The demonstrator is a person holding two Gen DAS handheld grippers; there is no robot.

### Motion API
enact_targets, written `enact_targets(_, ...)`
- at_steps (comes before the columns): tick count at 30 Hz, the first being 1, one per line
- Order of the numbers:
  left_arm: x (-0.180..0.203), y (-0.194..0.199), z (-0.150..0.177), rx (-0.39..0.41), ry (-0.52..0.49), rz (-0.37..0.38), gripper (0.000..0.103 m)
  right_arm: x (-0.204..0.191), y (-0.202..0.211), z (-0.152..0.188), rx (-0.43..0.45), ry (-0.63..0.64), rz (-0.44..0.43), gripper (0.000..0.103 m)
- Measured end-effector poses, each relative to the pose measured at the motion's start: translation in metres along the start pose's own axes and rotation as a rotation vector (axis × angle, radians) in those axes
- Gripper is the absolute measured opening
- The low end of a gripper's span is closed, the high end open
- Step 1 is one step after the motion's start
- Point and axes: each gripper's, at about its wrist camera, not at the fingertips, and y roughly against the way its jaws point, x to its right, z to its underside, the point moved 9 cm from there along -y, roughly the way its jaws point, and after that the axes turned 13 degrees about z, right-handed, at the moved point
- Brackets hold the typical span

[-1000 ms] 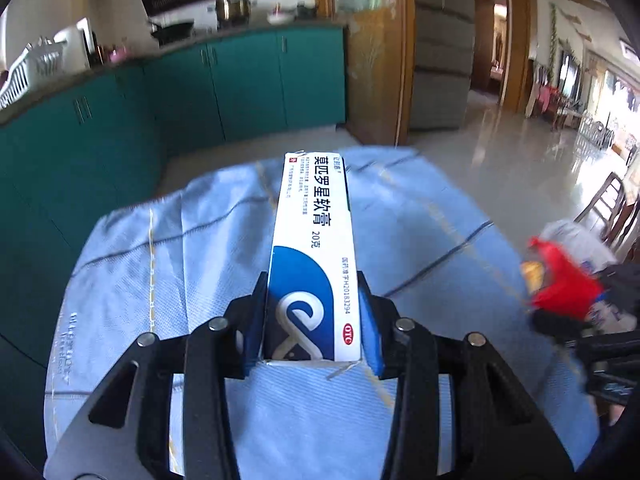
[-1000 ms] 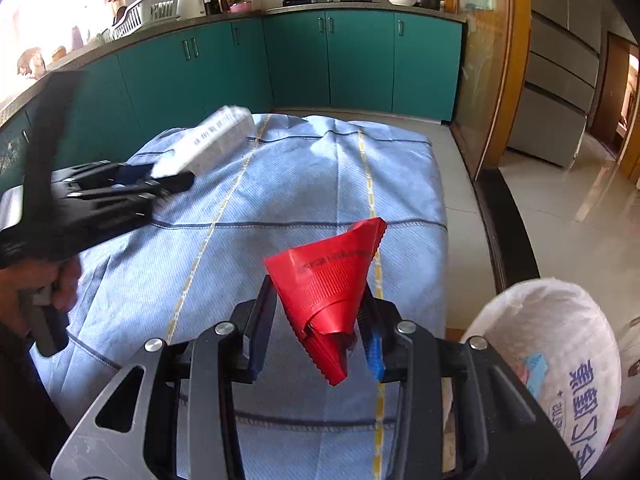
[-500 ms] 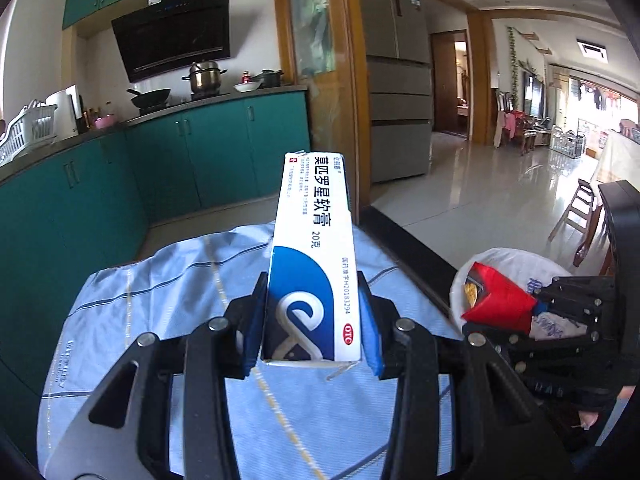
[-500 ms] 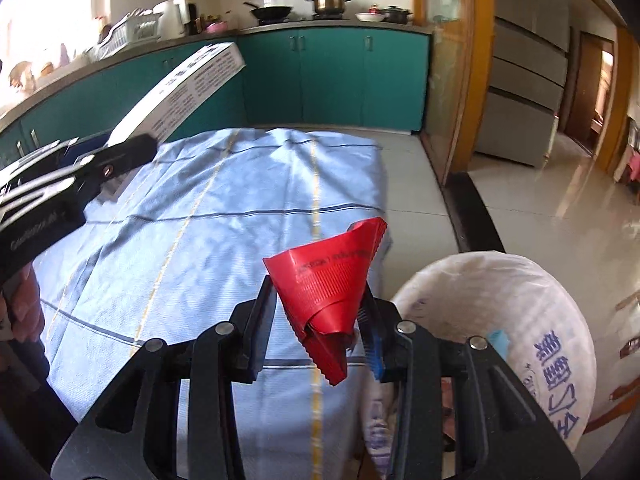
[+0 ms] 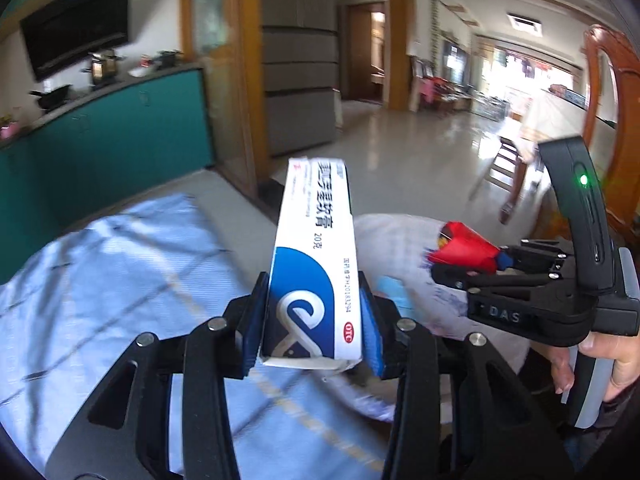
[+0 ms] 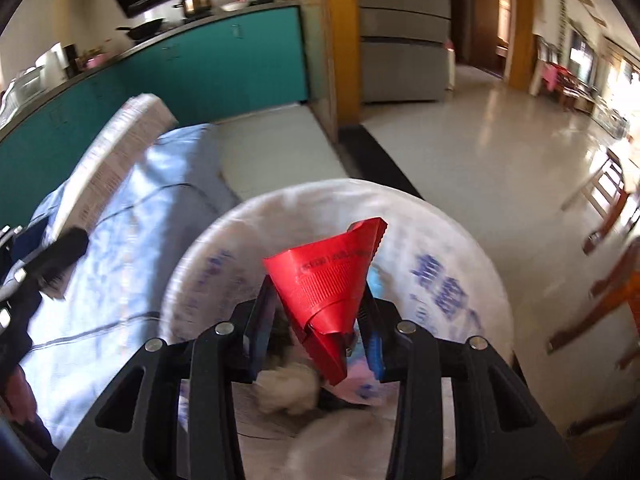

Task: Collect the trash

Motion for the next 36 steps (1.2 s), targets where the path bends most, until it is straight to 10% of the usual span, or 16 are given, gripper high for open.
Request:
enact_targets(7, 0.030, -0.038, 0.019, -0.076, -0.018, 0.065, 0.058, 0.034, -0.008, 0.011, -0.028, -0.040, 0.043, 0.040)
enact_targets(16, 0.001, -0.004, 0.010, -0.016, -0.001, -0.049, 0.081, 0.042, 0.009, 0.003, 0.030, -0.102, 0.027, 0.084)
enact_targets(27, -0.024, 0.151, 0.046, 0.128, 0.000, -0.381, 0.099, 0.022, 0.126, 0.035, 0.352, -0.128, 0.026, 0.099)
enact_targets(36, 0.012, 0.263, 0.073, 0.192, 0.064, -0.344, 0.100, -0.009, 0.260, 0.068, 0.481, -0.055, 0.007, 0.099)
